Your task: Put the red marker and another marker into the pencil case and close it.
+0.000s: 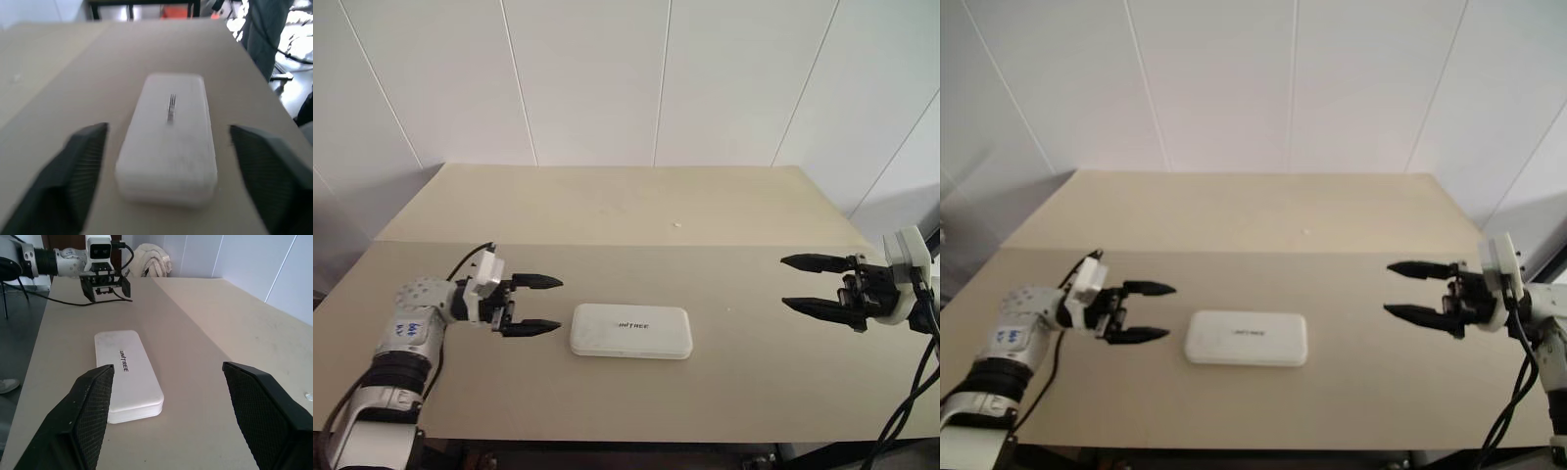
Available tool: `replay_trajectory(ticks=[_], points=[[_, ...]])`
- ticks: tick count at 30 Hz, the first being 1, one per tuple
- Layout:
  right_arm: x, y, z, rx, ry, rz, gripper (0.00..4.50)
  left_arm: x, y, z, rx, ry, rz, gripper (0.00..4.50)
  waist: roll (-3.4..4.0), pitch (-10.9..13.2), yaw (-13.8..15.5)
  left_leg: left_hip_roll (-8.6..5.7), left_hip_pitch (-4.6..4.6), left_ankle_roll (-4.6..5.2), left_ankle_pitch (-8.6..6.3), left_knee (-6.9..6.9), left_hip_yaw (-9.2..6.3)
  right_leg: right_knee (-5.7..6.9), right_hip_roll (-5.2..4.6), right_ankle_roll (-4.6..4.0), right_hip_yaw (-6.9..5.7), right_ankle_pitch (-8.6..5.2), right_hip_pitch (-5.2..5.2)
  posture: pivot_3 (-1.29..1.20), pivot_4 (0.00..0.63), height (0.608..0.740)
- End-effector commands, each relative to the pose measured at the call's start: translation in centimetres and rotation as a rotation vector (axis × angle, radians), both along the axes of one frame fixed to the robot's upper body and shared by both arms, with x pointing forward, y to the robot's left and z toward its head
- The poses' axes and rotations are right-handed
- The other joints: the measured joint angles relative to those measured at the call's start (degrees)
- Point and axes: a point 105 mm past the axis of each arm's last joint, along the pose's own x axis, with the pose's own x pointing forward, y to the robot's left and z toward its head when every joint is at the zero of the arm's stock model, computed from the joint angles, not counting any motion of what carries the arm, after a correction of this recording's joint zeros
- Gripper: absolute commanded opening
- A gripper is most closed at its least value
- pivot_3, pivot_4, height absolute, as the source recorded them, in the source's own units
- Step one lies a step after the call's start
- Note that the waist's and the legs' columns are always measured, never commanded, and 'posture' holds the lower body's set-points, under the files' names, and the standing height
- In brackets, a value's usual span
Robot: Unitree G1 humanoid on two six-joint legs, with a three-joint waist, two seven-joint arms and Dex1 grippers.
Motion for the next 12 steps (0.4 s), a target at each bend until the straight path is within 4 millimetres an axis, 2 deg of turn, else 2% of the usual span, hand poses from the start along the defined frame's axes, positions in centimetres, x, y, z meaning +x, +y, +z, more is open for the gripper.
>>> replay_trajectory(ticks=[1, 8, 12], points=[[-1.56, -0.38, 0.98, -0.01, -0.033, 0.057, 4.5, -1.55, 0.95, 1.21, 0.034, -0.017, -0.097, 4.48, 0.02, 0.0, 0.0, -0.01, 0.0, 0.01, 0.0, -0.01, 0.01, 0.0, -0.01, 0.0, 0.0, 0.0, 0.0, 0.0, 0.15, 0.74], [-1.49, -0.36, 0.58, -0.027, -0.037, 0.043, 4.5, -2.47, 1.67, 0.73, 0.077, 0.04, -0.107, 4.48, 0.03, 0.0, 0.0, -0.01, 0.06, 0.01, 0.0, 0.06, 0.03, 0.06, 0.0, -0.01, 0.0, 0.0, 0.05, 0.0, 0.15, 0.74], [-1.58, 0.45, 0.56, -0.016, -0.055, 0.05, 4.5, -2.25, 1.52, 0.91, 0.08, 0.037, -0.11, 4.48, 0.03, 0.0, 0.0, -0.01, 0.05, 0.01, 0.0, 0.04, 0.03, 0.05, 0.0, -0.01, 0.0, 0.0, 0.04, 0.0, 0.15, 0.74]])
